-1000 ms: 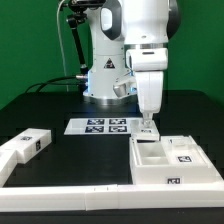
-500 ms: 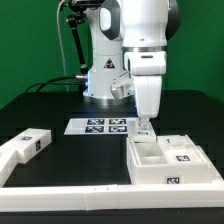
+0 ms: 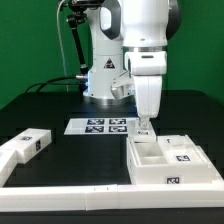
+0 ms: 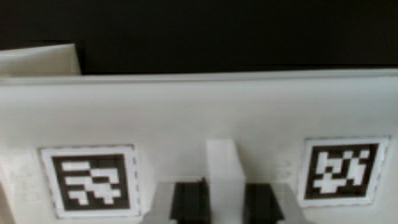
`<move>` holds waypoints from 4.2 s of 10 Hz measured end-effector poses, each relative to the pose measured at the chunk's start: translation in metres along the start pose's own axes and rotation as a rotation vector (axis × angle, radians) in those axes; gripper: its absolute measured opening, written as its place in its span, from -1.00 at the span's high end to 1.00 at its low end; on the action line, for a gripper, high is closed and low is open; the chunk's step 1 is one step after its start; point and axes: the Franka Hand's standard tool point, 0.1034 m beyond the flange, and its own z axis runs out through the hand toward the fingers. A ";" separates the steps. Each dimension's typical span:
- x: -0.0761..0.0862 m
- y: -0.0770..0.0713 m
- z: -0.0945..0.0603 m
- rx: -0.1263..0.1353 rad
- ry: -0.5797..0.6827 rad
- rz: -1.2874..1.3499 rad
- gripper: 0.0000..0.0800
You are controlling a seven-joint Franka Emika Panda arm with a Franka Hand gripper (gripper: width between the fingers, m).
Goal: Assemble cabinet
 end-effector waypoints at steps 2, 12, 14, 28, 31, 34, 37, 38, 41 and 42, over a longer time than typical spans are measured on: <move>-0.004 -0.002 0.002 0.012 -0.004 -0.061 0.82; -0.005 -0.002 -0.001 0.046 -0.020 -0.092 0.82; -0.004 -0.002 -0.001 0.036 -0.017 -0.081 0.82; -0.004 -0.001 -0.001 0.036 -0.018 -0.057 0.82; -0.001 -0.002 0.000 0.013 -0.004 -0.058 0.82; -0.001 -0.001 -0.002 -0.012 0.006 -0.046 0.82; 0.000 -0.002 -0.002 -0.018 0.010 -0.044 0.82; 0.000 -0.003 -0.001 -0.013 0.008 -0.044 0.82; -0.001 -0.001 -0.001 -0.013 0.008 -0.028 0.82; -0.001 -0.002 -0.001 -0.012 0.008 -0.028 0.82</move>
Offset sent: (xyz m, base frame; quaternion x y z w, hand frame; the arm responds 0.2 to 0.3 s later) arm 0.0109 -0.0012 0.0001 -0.0046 0.0202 -0.1047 0.9943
